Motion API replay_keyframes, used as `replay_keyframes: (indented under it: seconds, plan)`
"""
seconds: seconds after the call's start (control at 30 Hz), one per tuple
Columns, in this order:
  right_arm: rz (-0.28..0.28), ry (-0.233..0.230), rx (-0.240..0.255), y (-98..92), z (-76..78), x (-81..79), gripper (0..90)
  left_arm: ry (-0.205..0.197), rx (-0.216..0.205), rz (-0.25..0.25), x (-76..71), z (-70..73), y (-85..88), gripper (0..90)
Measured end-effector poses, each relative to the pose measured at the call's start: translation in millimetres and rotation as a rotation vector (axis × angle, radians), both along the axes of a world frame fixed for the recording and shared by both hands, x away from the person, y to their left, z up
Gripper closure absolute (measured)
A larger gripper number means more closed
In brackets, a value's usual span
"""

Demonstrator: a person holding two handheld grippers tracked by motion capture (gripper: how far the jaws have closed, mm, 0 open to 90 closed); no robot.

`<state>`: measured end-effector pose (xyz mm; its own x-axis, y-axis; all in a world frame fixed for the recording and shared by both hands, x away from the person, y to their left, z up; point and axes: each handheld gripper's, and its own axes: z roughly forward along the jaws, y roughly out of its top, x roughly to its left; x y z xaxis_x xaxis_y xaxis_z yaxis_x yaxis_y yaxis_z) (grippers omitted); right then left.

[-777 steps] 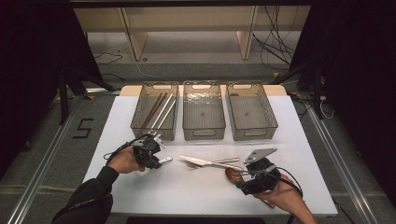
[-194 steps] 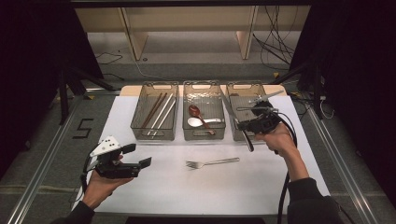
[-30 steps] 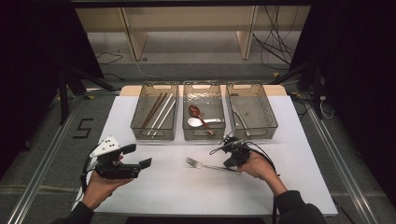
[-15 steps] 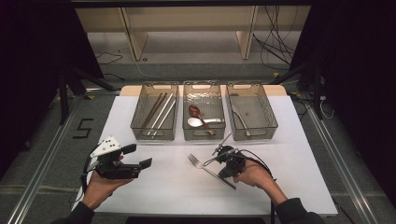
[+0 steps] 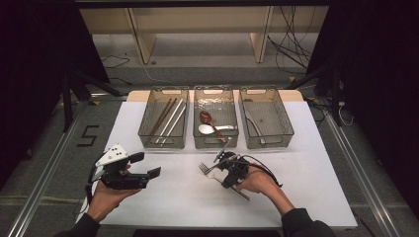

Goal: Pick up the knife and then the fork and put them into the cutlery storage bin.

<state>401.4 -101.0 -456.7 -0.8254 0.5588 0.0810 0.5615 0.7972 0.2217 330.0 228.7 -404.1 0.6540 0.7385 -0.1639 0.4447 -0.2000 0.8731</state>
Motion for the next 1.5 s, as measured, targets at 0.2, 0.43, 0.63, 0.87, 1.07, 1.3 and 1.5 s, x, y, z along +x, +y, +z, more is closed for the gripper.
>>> replay_keyframes:
  seconds: [0.2,0.43,0.63,0.87,1.07,1.3,1.5]
  plan:
    - [0.007,-0.001,-0.016,2.5,-0.1,1.0,72.2,0.001,0.005,-0.003,0.0,-0.1,0.0,15.3]
    - [0.025,-0.005,-0.043,7.6,-0.4,2.7,75.8,0.002,0.005,-0.002,0.1,-0.5,-0.4,15.3]
    - [0.021,-0.008,-0.065,10.0,-0.4,4.4,82.3,0.001,0.008,-0.004,0.2,-0.6,-0.5,15.3]
    - [0.032,-0.003,-0.073,10.9,-0.4,6.0,84.4,0.001,0.006,-0.002,-0.2,-0.4,-0.2,15.3]
    - [0.044,-0.004,-0.069,9.7,0.2,6.0,84.8,0.000,0.005,-0.003,-0.1,0.0,0.2,15.3]
    - [0.034,-0.008,-0.047,4.9,1.6,8.0,85.0,-0.001,-0.002,-0.001,-0.2,0.0,0.2,15.3]
    - [0.009,-0.010,0.001,-3.5,9.6,9.1,85.0,-0.002,0.005,-0.004,-0.3,0.2,0.1,15.3]
